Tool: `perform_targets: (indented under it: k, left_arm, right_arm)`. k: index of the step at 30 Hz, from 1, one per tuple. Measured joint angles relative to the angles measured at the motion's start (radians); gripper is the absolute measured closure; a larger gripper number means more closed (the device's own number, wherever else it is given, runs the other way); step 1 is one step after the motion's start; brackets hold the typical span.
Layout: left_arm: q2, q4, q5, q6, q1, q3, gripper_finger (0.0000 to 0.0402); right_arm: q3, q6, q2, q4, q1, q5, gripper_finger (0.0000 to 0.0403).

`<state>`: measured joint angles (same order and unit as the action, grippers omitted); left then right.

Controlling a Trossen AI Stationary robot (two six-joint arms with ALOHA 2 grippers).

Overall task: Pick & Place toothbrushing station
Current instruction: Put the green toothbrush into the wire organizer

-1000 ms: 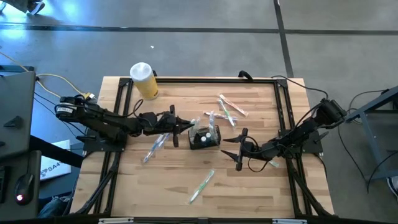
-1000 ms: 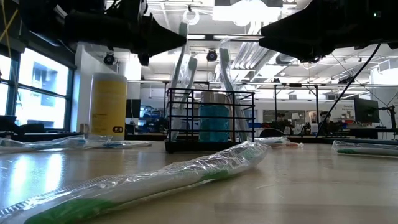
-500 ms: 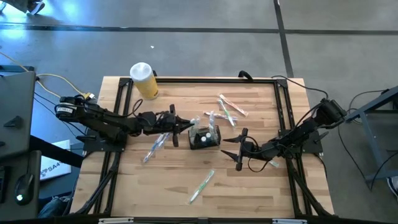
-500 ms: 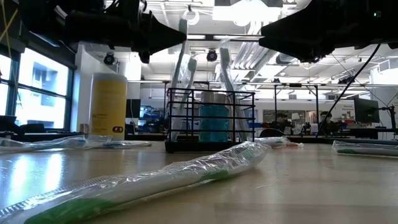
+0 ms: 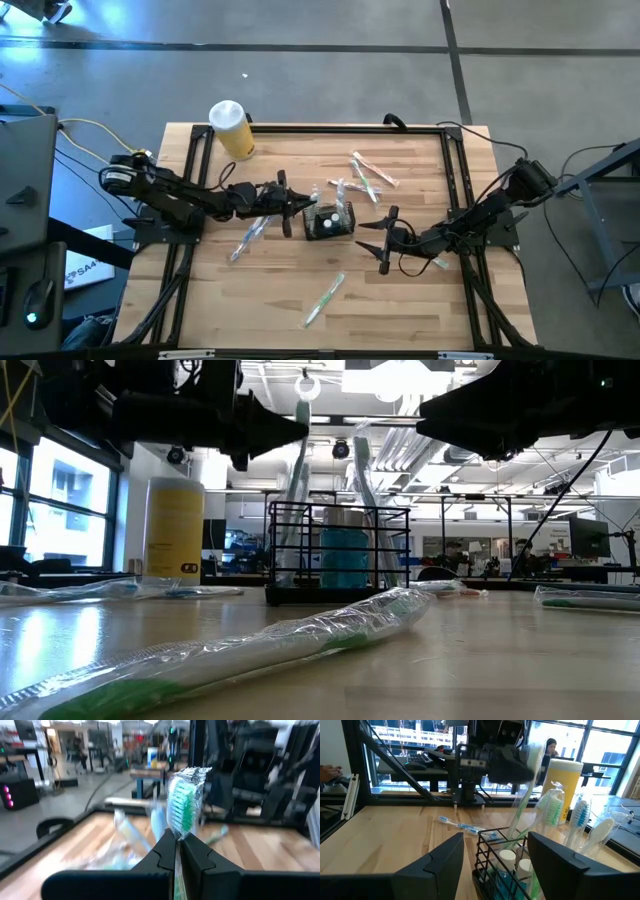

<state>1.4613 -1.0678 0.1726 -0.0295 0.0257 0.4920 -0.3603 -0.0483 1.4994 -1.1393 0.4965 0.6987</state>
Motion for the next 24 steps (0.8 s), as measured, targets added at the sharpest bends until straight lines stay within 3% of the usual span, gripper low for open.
perform_targets:
  k: [24]
  left_arm:
    - [0.058,0.027,0.0,-0.005,0.0,0.001,0.0398]
  right_arm:
    - [0.0,0.0,0.0,0.007,0.0,0.001,0.0191]
